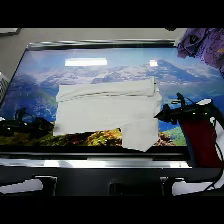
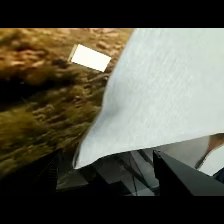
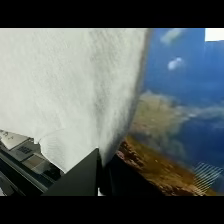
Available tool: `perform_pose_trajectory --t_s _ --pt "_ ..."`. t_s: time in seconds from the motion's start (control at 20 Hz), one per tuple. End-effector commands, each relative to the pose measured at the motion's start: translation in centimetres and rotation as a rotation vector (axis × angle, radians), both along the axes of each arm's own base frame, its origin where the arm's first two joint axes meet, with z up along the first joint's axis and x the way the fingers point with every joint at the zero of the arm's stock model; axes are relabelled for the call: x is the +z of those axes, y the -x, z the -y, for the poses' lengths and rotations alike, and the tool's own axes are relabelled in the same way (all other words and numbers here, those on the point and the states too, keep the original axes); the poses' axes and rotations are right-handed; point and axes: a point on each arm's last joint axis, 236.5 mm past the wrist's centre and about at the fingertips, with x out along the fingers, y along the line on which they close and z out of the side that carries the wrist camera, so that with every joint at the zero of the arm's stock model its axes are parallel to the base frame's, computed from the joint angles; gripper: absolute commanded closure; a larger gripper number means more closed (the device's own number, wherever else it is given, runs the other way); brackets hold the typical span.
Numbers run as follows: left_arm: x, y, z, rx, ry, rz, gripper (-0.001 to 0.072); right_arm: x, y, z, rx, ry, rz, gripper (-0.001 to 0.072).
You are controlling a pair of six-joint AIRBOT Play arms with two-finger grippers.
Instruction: Fold the clothes and pants, and hang the long-sleeved shirts on hangers.
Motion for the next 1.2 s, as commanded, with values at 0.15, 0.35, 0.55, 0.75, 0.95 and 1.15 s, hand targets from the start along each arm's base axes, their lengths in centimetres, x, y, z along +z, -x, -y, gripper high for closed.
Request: perform_pose_trajectory --t_s 0.15,0.35,0.55,0.75,0.95,1.15 --pt "-0.5 0.1 3.1 -0.082 0.008 -0.003 0.0065 1.4 -0.3 0.1 -0.006 0.015 0.035 0.0676" --pt "-0.8 0.7 4.0 -0.103 0.016 -0.027 0.0065 1.8 -0.2 0.1 -0.004 0.018 0.045 0.0676" --pt "-0.8 0.8 4.3 -0.101 0.019 -0.039 0.0173 2.4 -0.3 0.1 -0.004 0.024 0.061 0.0676" --pt "-0.8 0.9 4.4 -0.107 0.025 -0.042 0.0487 3.3 -0.4 0.4 0.0 0.05 0.09 0.0676" --pt "-0.2 0.9 4.6 -0.119 0.034 -0.033 0.0685 5.0 -0.7 0.4 -0.011 0.058 0.137 0.0678" --pt "2.5 -1.7 3.7 -0.103 -0.02 0.05 0.0688 8.7 -1.5 -1.1 0.02 0.077 0.246 0.0679"
